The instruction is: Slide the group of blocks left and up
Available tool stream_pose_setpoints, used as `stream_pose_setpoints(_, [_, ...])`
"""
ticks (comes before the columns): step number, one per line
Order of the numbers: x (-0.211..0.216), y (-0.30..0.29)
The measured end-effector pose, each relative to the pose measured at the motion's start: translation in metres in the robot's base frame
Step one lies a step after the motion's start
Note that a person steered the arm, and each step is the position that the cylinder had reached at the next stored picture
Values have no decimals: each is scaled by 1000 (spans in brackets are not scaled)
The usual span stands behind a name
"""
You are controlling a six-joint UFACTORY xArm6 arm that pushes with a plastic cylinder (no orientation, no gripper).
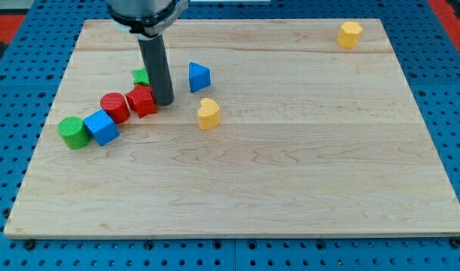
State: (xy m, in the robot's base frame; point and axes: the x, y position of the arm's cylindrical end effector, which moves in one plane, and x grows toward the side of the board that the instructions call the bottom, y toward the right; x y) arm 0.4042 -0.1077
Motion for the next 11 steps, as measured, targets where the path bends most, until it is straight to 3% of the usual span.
stream_pose_setpoints(3, [21, 4])
stream_pose_setpoints(5, [77, 43])
stream_pose_setpoints(6, [72, 10])
stream_pose_setpoints(8, [19, -58])
stream_pose_setpoints(9, [11, -59])
stream_pose_setpoints(11, [22, -3])
